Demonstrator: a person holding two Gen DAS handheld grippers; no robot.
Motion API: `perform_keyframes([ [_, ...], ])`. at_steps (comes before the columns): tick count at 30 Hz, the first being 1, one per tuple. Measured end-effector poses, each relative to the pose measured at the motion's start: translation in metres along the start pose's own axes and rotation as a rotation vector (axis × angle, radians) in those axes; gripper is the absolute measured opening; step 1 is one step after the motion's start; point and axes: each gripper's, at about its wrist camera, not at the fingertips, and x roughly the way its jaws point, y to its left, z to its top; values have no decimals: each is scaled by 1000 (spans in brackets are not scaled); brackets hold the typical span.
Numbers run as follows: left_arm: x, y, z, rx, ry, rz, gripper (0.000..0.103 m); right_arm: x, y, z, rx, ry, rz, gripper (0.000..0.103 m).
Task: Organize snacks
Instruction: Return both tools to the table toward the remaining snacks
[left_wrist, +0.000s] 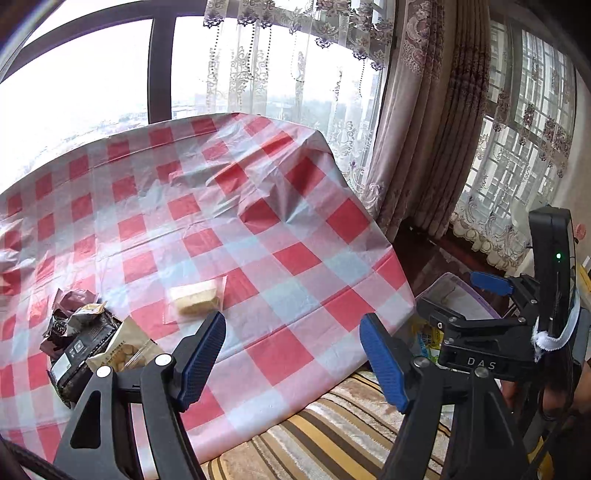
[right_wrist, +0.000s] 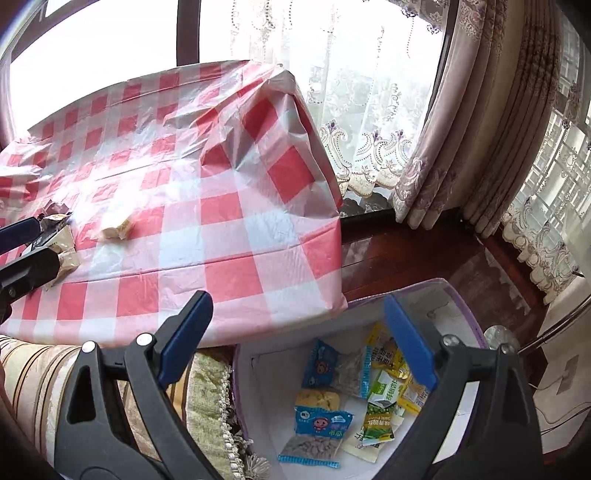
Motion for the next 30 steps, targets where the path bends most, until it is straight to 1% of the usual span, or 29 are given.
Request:
perform_keyframes([
  [3, -23, 44, -9, -97, -19, 44, 76, -4, 33, 7, -68, -24, 31, 95],
  [4, -31, 57, -13, -123, -29, 77, 76, -5, 43, 8, -83, -23, 56, 95],
  [5, -41, 71, -19, -152, -40, 126, 76, -6, 51, 9, -86, -19, 95, 95],
  [7, -55, 96, -30, -202, -44, 203, 76, -6, 66, 10, -76, -12, 165, 95],
  [8, -62, 110, -38, -231, -44, 228, 76, -6, 74, 10, -86, -9, 179, 95],
  [10, -72, 133, -49, -287, -43, 262, 76, -4, 91, 12, -121, -15, 170, 95],
  [12, -80, 153, -59, -331, -39, 296, 76, -3, 101, 14, -130, -27, 183, 95],
  [13, -82, 162, -63, -352, -36, 300, 76, -2, 106, 16, -126, -25, 197, 95],
  [15, -85, 179, -70, -399, -33, 308, 75, 2, 115, 20, -137, -29, 194, 94],
  [17, -85, 191, -73, -441, -34, 295, 75, 8, 122, 23, -133, -18, 204, 94],
  [20, -78, 206, -73, -476, -24, 273, 75, 23, 133, 27, -137, 17, 230, 94],
  [22, -72, 215, -72, -489, -15, 231, 75, 31, 142, 29, -161, 27, 236, 94],
  [23, -70, 220, -70, -492, -12, 234, 75, 34, 146, 31, -173, 26, 233, 94],
  [27, -55, 242, -64, -505, 2, 238, 75, 46, 157, 39, -211, 22, 267, 94],
  [30, -39, 258, -61, -519, 33, 244, 75, 56, 166, 45, -246, 31, 304, 94],
])
